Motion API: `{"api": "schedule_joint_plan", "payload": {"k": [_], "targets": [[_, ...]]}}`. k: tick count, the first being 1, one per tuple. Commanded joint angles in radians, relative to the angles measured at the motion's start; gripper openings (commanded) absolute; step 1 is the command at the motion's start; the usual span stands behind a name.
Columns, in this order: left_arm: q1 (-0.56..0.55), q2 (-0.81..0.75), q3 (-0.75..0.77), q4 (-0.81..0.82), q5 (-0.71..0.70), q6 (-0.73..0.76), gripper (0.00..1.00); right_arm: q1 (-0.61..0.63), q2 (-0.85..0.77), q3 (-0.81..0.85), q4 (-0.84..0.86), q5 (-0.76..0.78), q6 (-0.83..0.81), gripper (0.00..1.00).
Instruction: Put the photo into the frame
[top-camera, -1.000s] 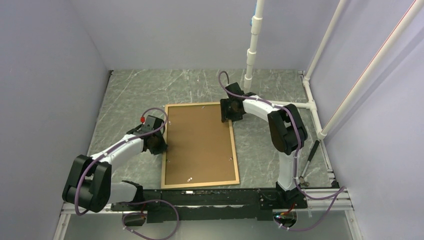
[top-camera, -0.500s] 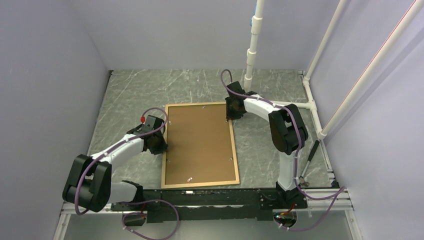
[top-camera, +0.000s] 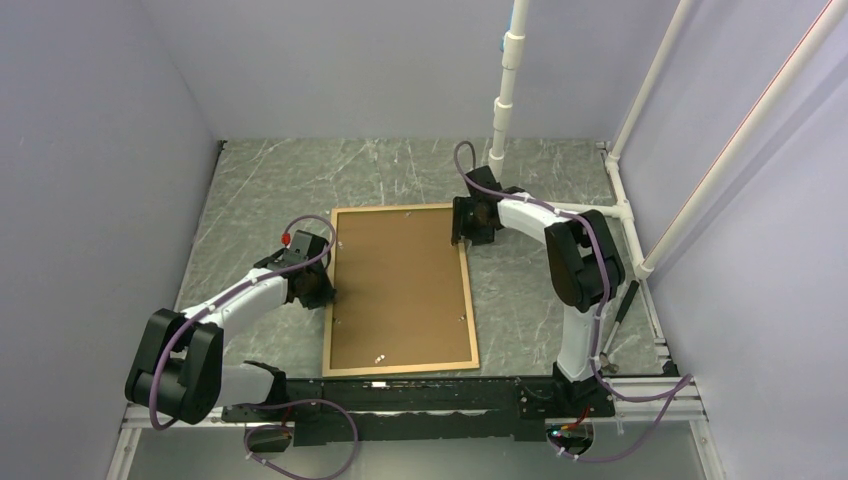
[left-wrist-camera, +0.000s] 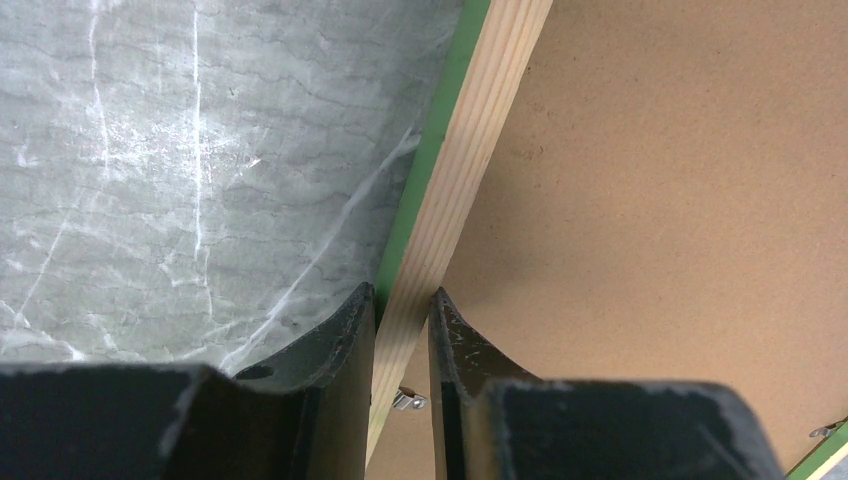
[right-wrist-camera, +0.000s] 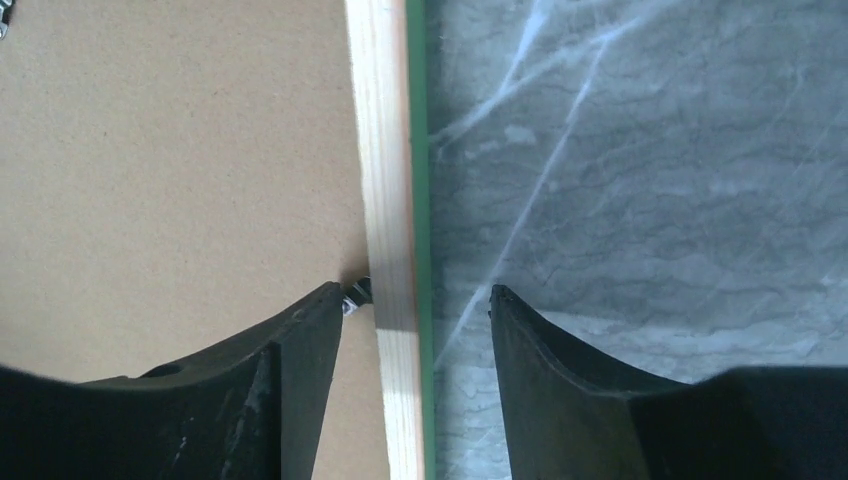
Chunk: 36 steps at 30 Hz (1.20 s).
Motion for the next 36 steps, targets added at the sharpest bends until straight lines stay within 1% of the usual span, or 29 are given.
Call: {"api": "schedule_joint_plan", "payload": {"k": [1,5,7,8,9,10,11,13,14,20,24,26,27,28,29,31,33,34,36], "targets": [[-0.009,0.045,-0.044,0.014,-0.014,-0.011,0.06,-0.034,-0.04,-0.025,-0.012,-0.076,0.052,0.59],[-0.008,0.046,-0.043,0.02,-0.007,-0.009,0.06,-0.037,0.007,-0.009,-0.014,-0.089,0.073,0.57],[-0.01,0.045,-0.041,0.01,-0.011,-0.009,0.05,-0.037,0.018,-0.011,-0.022,-0.093,0.077,0.52],[-0.01,0.044,-0.04,0.007,-0.014,-0.009,0.06,-0.037,0.019,-0.021,-0.023,-0.097,0.074,0.48],[-0.01,0.042,-0.04,0.004,-0.016,-0.01,0.06,-0.036,0.017,-0.032,-0.025,-0.101,0.073,0.42],[-0.01,0.04,-0.039,0.001,-0.015,-0.011,0.06,-0.036,0.013,-0.044,-0.023,-0.107,0.07,0.32],[-0.009,0.037,-0.037,0.0,-0.015,-0.012,0.06,-0.036,0.009,-0.057,-0.02,-0.115,0.065,0.18],[-0.01,0.033,-0.036,0.0,-0.014,-0.013,0.06,-0.036,0.012,-0.072,-0.027,-0.118,0.055,0.04],[-0.01,0.032,-0.036,0.0,-0.015,-0.013,0.06,-0.035,0.017,-0.074,-0.033,-0.117,0.046,0.0],[-0.01,0.033,-0.032,-0.003,-0.013,-0.017,0.06,-0.033,0.023,-0.092,-0.048,-0.087,0.018,0.0],[-0.01,0.024,-0.037,0.0,-0.009,-0.018,0.07,-0.034,-0.015,-0.08,-0.059,-0.088,0.016,0.0],[-0.009,0.022,-0.033,-0.004,-0.012,-0.017,0.07,-0.036,-0.046,-0.075,-0.06,-0.099,0.018,0.03],[-0.01,0.023,-0.031,-0.005,-0.012,-0.015,0.07,-0.036,-0.066,-0.079,-0.053,-0.109,0.019,0.14],[-0.01,0.024,-0.031,-0.004,-0.01,-0.014,0.07,-0.037,-0.088,-0.09,-0.042,-0.115,0.026,0.33],[-0.009,0.024,-0.031,-0.003,-0.009,-0.013,0.07,-0.037,-0.109,-0.1,-0.031,-0.119,0.032,0.49],[-0.01,0.027,-0.035,0.0,-0.01,-0.014,0.07,-0.036,-0.149,-0.12,-0.003,-0.129,0.042,0.7],[-0.01,0.032,-0.037,0.001,-0.011,-0.013,0.07,-0.036,-0.158,-0.119,0.014,-0.133,0.047,0.8],[-0.01,0.034,-0.037,0.003,-0.011,-0.013,0.06,-0.036,-0.15,-0.11,0.015,-0.137,0.047,0.83],[-0.01,0.044,-0.037,0.013,-0.006,-0.014,0.06,-0.036,-0.124,-0.081,0.011,-0.137,0.048,0.86]]}}
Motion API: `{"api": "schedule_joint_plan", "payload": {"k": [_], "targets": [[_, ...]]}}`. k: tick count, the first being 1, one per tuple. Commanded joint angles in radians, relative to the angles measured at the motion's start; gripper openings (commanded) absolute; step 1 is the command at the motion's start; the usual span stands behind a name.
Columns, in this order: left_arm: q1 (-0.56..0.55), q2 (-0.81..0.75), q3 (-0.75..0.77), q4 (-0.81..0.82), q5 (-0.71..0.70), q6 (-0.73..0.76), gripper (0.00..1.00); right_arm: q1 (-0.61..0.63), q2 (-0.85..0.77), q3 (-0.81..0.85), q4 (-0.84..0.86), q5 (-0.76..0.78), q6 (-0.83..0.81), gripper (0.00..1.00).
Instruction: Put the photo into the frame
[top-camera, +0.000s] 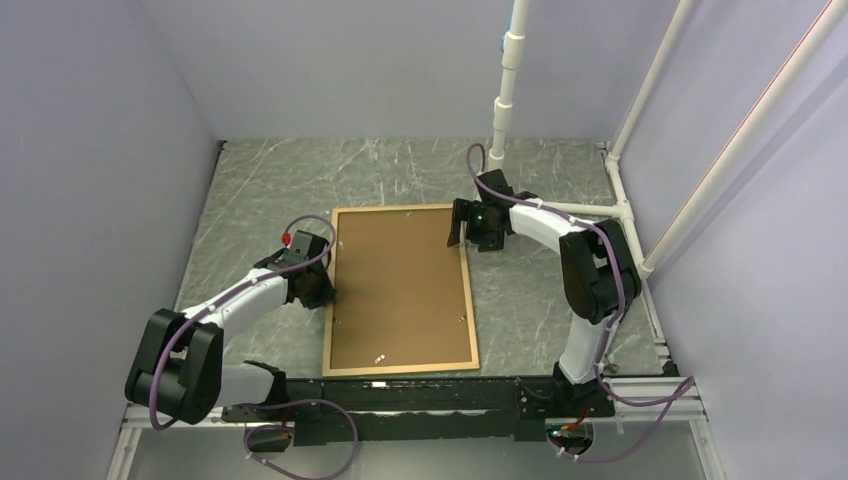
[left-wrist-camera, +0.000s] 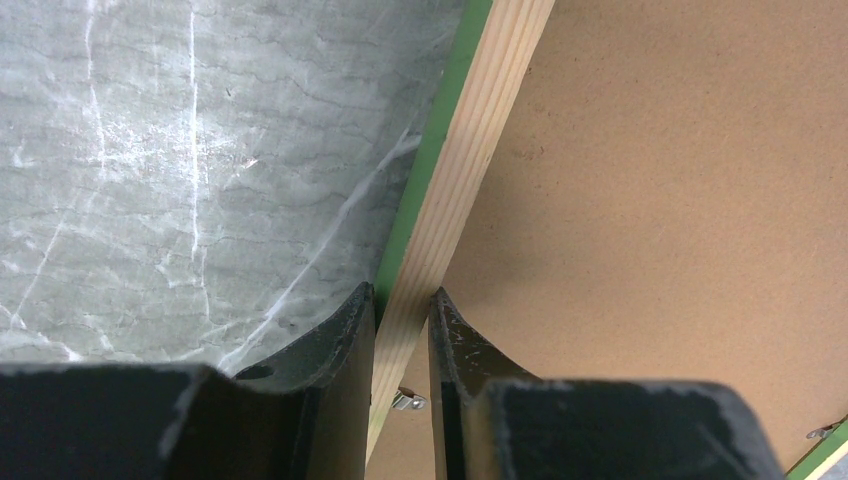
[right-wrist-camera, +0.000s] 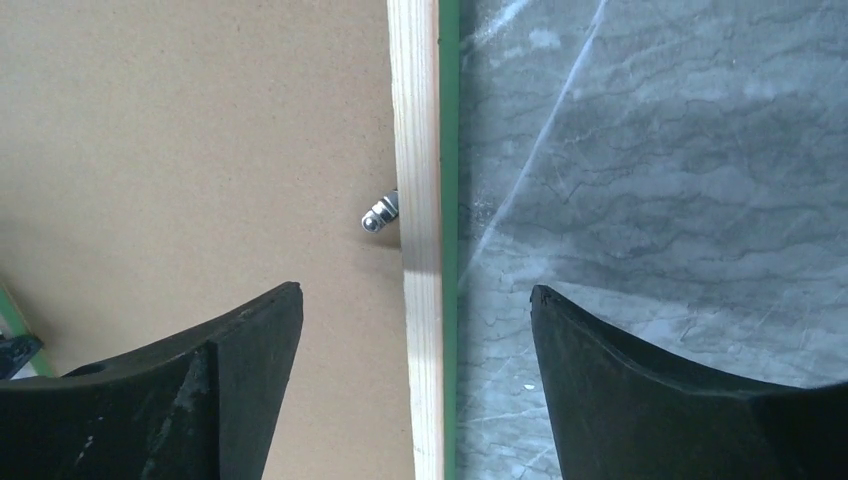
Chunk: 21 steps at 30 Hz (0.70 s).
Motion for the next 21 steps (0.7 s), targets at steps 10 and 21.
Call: {"api": "schedule_joint_plan", "payload": {"k": [10,21], "targets": [[-0.008,0.075,-0.032,0.02,0.002,-0.007,0.06,0.001,0.191,0.195,-0.043,0.07,0.05,0.68],[-0.008,0.069,-0.024,0.005,-0.004,-0.007,0.06,0.015,0.167,0.124,-0.087,0.081,0.023,0.38]]}}
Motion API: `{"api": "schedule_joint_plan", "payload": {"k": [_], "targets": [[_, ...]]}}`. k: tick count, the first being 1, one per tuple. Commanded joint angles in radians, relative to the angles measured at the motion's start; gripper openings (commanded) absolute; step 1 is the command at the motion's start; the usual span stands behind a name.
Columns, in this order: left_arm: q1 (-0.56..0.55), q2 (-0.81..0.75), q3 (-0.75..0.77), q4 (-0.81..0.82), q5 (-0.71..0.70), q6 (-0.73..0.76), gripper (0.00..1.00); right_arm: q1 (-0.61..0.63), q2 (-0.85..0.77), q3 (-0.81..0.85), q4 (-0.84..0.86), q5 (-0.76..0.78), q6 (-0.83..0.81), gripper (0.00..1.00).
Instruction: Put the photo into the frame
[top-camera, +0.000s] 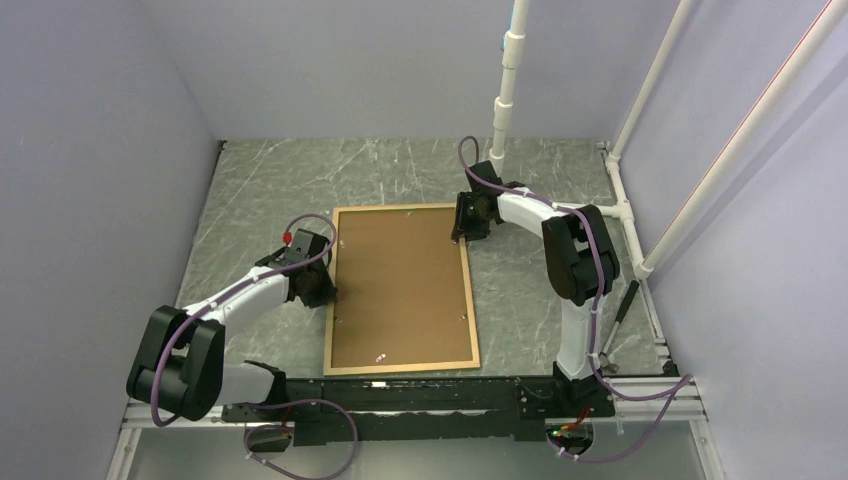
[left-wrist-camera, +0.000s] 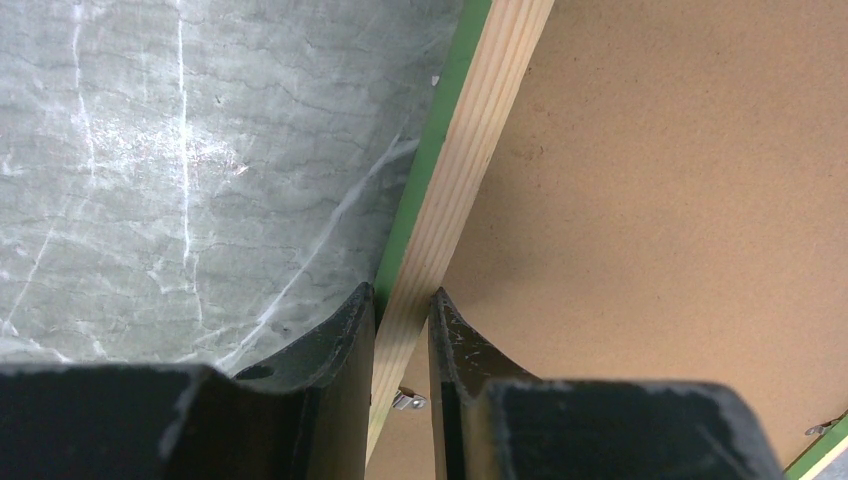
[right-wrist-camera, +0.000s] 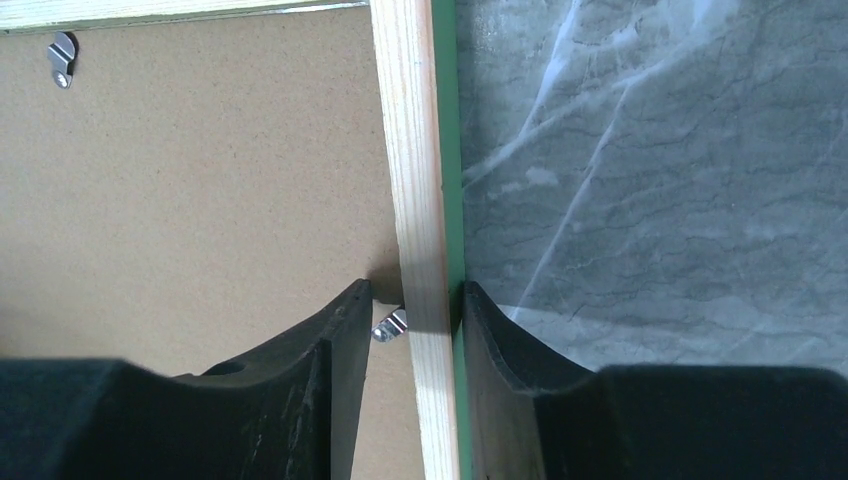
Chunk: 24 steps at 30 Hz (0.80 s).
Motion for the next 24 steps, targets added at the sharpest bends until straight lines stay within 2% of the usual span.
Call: {"api": "schedule_joint_plan", "payload": {"k": [1,4,9,16,19,20,21,22,24], "targets": [[-0.008,0.05,-0.034,0.001,-0.011,-0.009,0.06,0.011,-0.008,-0.065,-0.06,0.036,-0.01,0.36],[-0.009,0.045,-0.037,0.004,-0.01,-0.011,0.06,0.011,0.0,-0.067,-0.08,0.045,-0.024,0.2],[-0.009,0.032,-0.036,-0.006,-0.013,-0.014,0.06,0.01,-0.011,-0.066,-0.1,0.059,-0.039,0.0],[-0.009,0.013,-0.038,-0.001,-0.008,-0.019,0.09,0.011,-0.055,-0.074,-0.085,0.042,-0.064,0.0],[-0.009,-0.011,-0.04,0.016,0.006,-0.018,0.18,0.012,-0.103,-0.083,-0.072,0.013,-0.062,0.0],[-0.009,-0.015,-0.039,0.021,0.015,-0.015,0.23,0.011,-0.123,-0.089,-0.064,0.002,-0.061,0.04],[-0.008,-0.028,-0.035,0.026,0.02,-0.014,0.31,0.01,-0.147,-0.098,-0.058,-0.005,-0.057,0.2],[-0.009,-0.036,-0.029,0.03,0.024,-0.012,0.46,0.01,-0.171,-0.113,-0.049,-0.012,-0.051,0.38],[-0.008,-0.054,-0.006,0.03,0.026,-0.004,0.62,0.01,-0.219,-0.141,-0.027,-0.025,-0.044,0.6]]}}
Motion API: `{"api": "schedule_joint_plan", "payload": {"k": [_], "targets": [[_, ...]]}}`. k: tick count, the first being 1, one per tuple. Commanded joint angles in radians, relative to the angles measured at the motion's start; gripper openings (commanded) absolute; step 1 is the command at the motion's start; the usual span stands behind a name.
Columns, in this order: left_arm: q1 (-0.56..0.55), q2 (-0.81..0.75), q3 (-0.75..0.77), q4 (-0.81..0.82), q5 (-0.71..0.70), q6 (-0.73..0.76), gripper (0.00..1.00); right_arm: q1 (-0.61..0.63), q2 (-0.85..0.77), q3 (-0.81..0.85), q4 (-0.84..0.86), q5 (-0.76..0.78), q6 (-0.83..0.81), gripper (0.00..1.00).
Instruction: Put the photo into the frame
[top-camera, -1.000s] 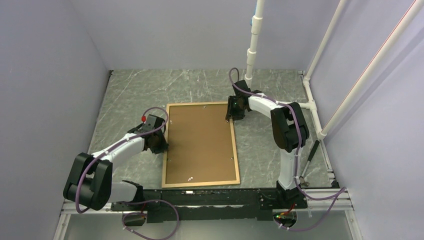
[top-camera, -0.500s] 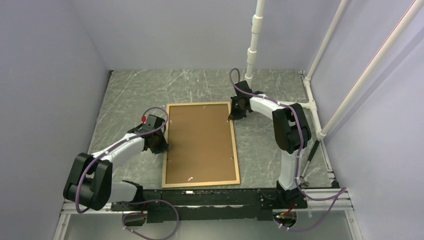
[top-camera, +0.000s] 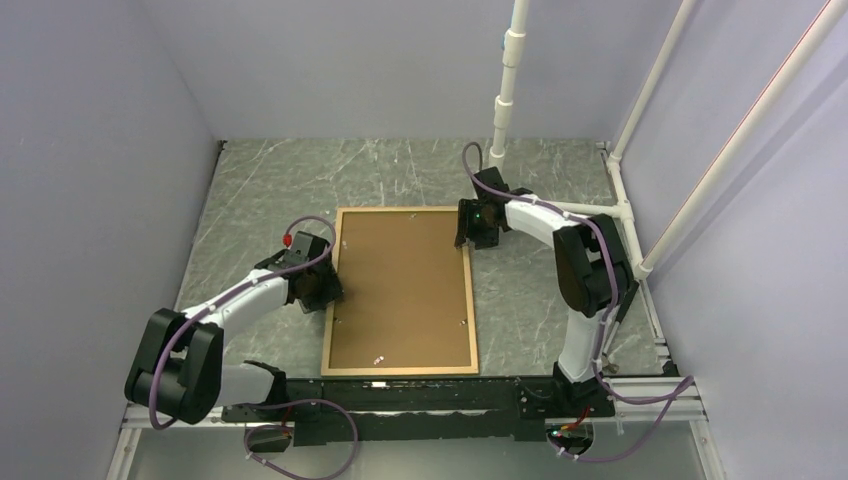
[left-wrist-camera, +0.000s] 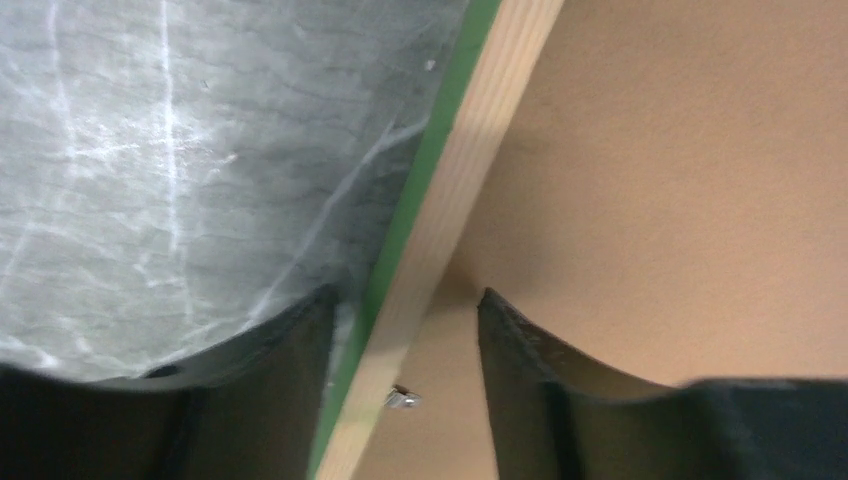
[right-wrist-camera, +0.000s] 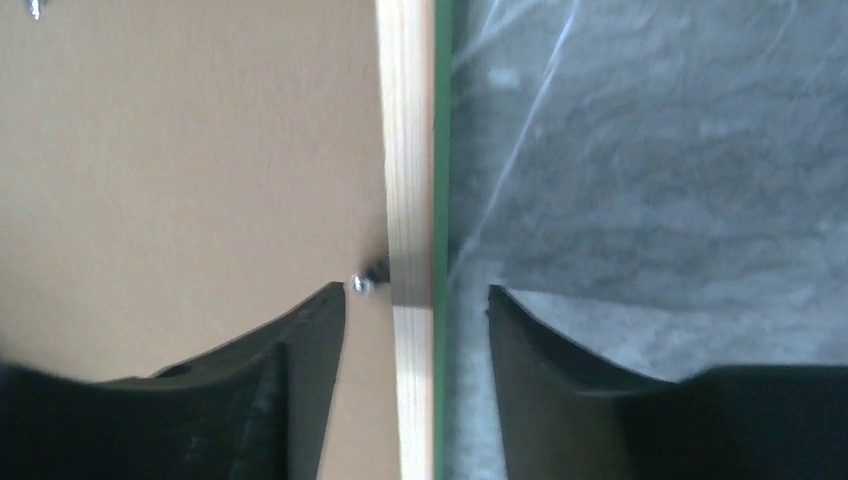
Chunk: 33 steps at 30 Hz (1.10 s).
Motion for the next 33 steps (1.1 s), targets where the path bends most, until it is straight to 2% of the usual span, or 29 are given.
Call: {"api": "schedule_joint_plan", "payload": {"k": [1,2,4,5,8,15,23,26,33], "targets": [[-0.006,-0.038,0.019,0.017,0.016,0.004,0.69,0.008,-0.147,-0.054,-0.033,-0.042,0.005,0.67],[-0.005,-0.046,0.037,0.014,0.012,0.007,0.74,0.008,-0.165,-0.066,-0.028,-0.044,0.006,0.75],[-0.002,-0.052,0.065,0.013,0.003,0.014,0.83,0.005,-0.194,-0.089,-0.022,-0.052,0.008,0.82],[0.0,-0.05,0.078,0.021,0.002,0.016,0.87,0.004,-0.203,-0.104,-0.02,-0.059,0.009,0.83],[0.011,-0.019,0.121,0.059,0.017,0.028,0.88,0.001,-0.219,-0.152,-0.007,-0.089,0.007,0.83],[0.038,0.225,0.355,0.0,-0.012,0.075,0.84,0.001,-0.234,-0.273,0.043,-0.124,0.012,0.8],[0.05,0.46,0.581,-0.104,-0.087,0.066,0.75,0.0,-0.217,-0.321,0.092,-0.176,0.021,0.68],[0.052,0.517,0.622,-0.125,-0.107,0.047,0.72,0.0,-0.2,-0.31,0.082,-0.177,0.011,0.6],[0.051,0.592,0.649,-0.142,-0.13,0.045,0.63,0.0,-0.184,-0.308,0.079,-0.177,0.004,0.58]]}}
